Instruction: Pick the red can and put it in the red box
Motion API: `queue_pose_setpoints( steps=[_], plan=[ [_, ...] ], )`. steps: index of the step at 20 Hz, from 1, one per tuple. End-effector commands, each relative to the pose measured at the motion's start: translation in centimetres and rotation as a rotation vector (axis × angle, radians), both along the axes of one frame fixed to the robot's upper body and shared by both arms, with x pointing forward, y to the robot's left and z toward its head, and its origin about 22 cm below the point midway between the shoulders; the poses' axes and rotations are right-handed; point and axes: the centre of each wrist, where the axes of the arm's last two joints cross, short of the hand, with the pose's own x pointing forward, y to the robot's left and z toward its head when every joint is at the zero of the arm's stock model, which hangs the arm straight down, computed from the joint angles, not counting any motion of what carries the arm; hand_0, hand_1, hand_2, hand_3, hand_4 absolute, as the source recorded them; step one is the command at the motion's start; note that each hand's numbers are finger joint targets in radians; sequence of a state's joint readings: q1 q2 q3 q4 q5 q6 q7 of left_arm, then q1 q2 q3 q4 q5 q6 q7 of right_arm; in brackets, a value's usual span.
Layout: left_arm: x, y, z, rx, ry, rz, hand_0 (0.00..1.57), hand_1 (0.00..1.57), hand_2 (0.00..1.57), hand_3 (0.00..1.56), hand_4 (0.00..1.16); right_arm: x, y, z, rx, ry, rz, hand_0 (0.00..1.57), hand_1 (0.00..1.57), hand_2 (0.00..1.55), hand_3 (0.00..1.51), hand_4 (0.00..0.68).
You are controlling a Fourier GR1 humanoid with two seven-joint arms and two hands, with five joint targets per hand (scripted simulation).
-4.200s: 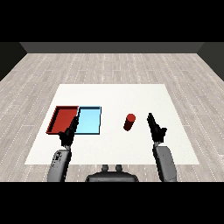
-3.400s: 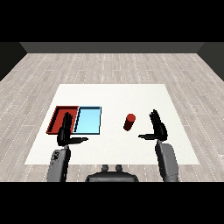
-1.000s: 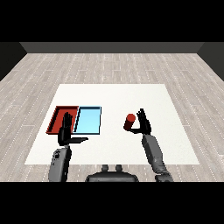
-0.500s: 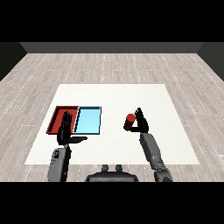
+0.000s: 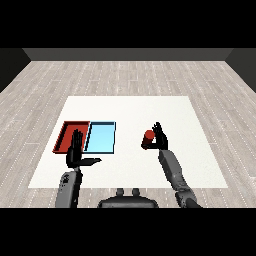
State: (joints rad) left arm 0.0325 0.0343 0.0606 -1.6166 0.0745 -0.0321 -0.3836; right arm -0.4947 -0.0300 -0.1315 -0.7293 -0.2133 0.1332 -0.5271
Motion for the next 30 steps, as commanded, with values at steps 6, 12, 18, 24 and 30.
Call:
queue_pose_setpoints(
  steps=[6, 12, 18, 24, 30],
  plan=[
    [0.9, 1.8, -0.6, -0.005, -0.005, 0.001, 0.0, 0.0, 0.0, 0.0, 0.0, 1.9, 1.6, 0.6, -0.006, -0.001, -0.022, 0.0, 0.0, 0.0, 0.0, 0.0],
    [1.1, 0.6, 0.0, -0.002, -0.01, 0.011, 0.0, 0.0, 0.0, 0.0, 0.0, 0.3, 1.1, -1.3, -0.004, 0.028, 0.002, 0.0, 0.0, 0.0, 0.0, 0.0],
    [0.4, 0.4, -0.8, 0.017, -0.001, -0.013, 0.0, 0.0, 0.0, 0.0, 0.0, 2.1, 1.0, -0.3, -0.031, 0.044, 0.019, 0.0, 0.0, 0.0, 0.0, 0.0],
    [-0.8, 2.3, 0.9, 0.0, -0.03, 0.008, 0.0, 0.0, 0.0, 0.0, 0.0, 3.0, 0.7, 1.2, -0.022, 0.036, 0.021, 0.0, 0.0, 0.0, 0.0, 0.0],
    [0.4, 0.6, 0.0, -0.003, -0.006, -0.002, 0.0, 0.0, 0.0, 0.0, 0.0, 2.9, 2.0, 0.4, -0.1, 0.076, -0.049, 1.47, 1.47, 1.47, 1.43, 0.579]
  ],
)
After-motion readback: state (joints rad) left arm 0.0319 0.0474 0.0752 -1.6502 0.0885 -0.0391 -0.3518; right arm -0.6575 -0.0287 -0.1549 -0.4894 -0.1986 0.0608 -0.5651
